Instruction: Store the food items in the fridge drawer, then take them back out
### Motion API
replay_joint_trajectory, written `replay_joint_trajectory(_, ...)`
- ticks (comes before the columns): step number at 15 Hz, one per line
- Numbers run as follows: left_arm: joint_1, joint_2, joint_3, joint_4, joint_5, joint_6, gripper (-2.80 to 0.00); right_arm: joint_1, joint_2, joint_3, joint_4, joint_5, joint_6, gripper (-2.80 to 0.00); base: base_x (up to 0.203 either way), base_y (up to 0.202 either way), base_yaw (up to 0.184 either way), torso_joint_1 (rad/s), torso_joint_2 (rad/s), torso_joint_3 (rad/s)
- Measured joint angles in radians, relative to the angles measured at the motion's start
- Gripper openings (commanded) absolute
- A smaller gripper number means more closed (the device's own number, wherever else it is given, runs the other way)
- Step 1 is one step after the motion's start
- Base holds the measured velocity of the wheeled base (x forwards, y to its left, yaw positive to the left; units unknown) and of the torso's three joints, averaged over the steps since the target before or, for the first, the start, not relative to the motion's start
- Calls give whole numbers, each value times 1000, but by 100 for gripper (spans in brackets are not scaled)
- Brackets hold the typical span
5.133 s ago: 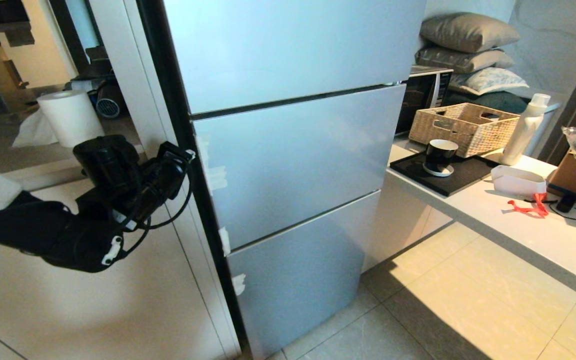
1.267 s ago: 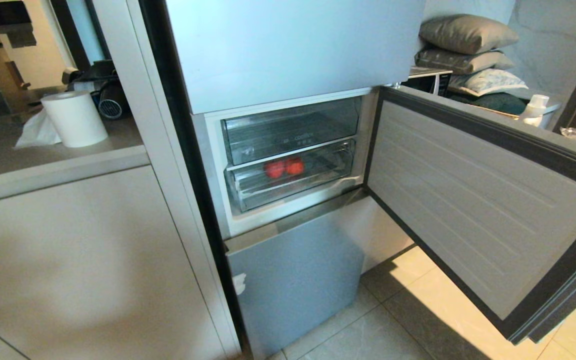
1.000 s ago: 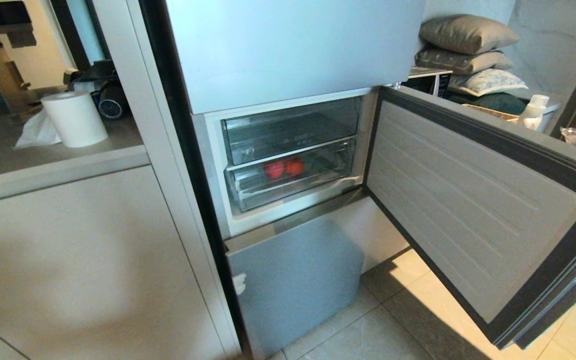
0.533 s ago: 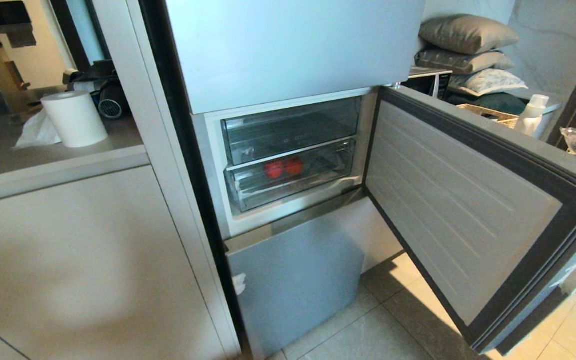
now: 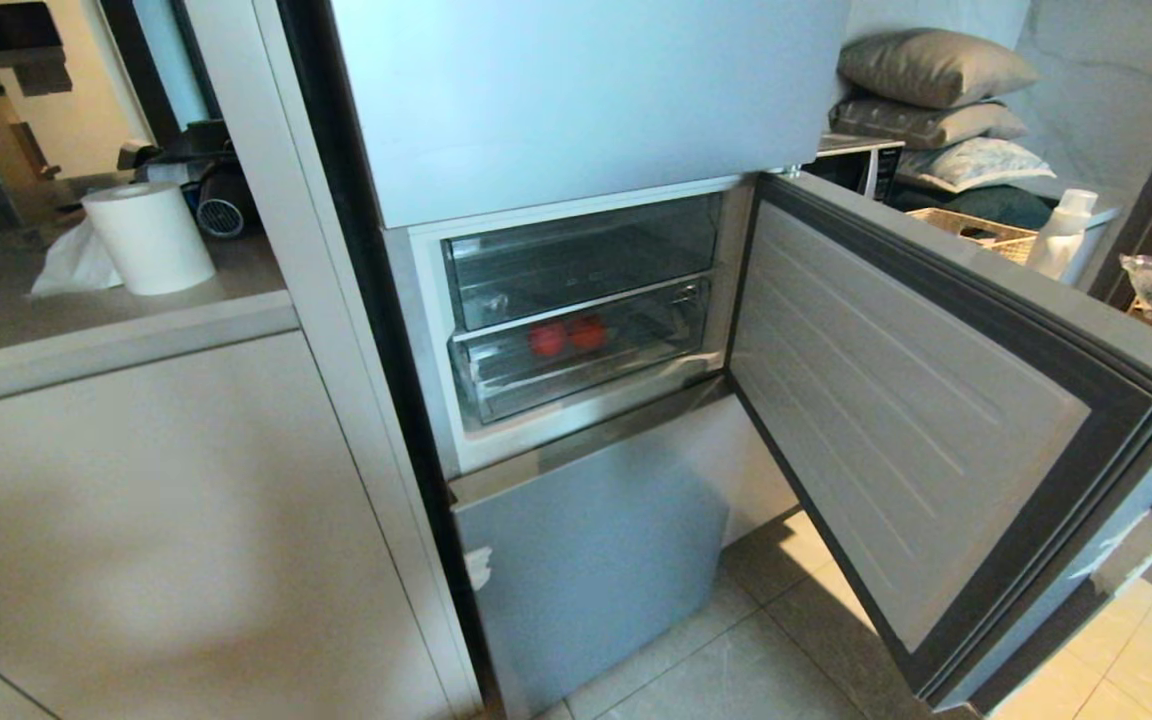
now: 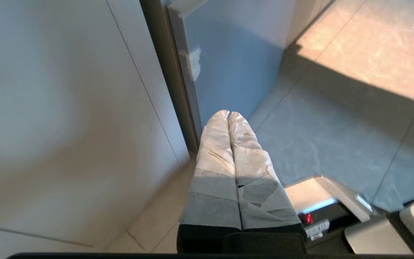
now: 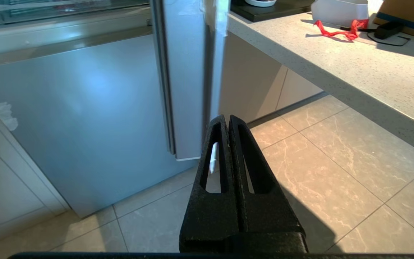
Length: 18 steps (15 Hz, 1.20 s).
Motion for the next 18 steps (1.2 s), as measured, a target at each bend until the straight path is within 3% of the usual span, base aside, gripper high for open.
replay_joint_trajectory(3, 30, 51, -19, 76, 2, -5, -280, 0, 0, 0, 0, 0, 7, -280, 0, 0, 0, 0, 0, 0)
replay_joint_trajectory(5, 65, 45, -13, 52, 5, -8, -280, 0, 0, 0, 0, 0, 11, -280, 0, 0, 0, 0, 0, 0)
replay_joint_trajectory(8, 113, 16, 0, 9, 35, -91, -280, 0, 0, 0, 0, -2, 13, -280, 0, 0, 0, 0, 0, 0)
replay_joint_trajectory(10, 158, 0, 1, 10, 28, -66, -280, 0, 0, 0, 0, -1, 13, -280, 0, 0, 0, 0, 0, 0)
replay_joint_trajectory(12, 169, -23, 2, 9, -18, 17, -280, 0, 0, 0, 0, -1, 13, -280, 0, 0, 0, 0, 0, 0)
replay_joint_trajectory(13, 173, -35, 2, 9, -18, 24, -280, 0, 0, 0, 1, 1, 8, -280, 0, 0, 0, 0, 0, 0)
replay_joint_trajectory(15, 179, -53, 2, 9, 18, -37, -280, 0, 0, 0, 5, 1, -15, -280, 0, 0, 0, 0, 0, 0)
replay_joint_trajectory(18, 181, -65, 2, 8, 17, -49, -280, 0, 0, 2, -65, 8, -60, -280, 0, 0, 0, 0, 0, 0)
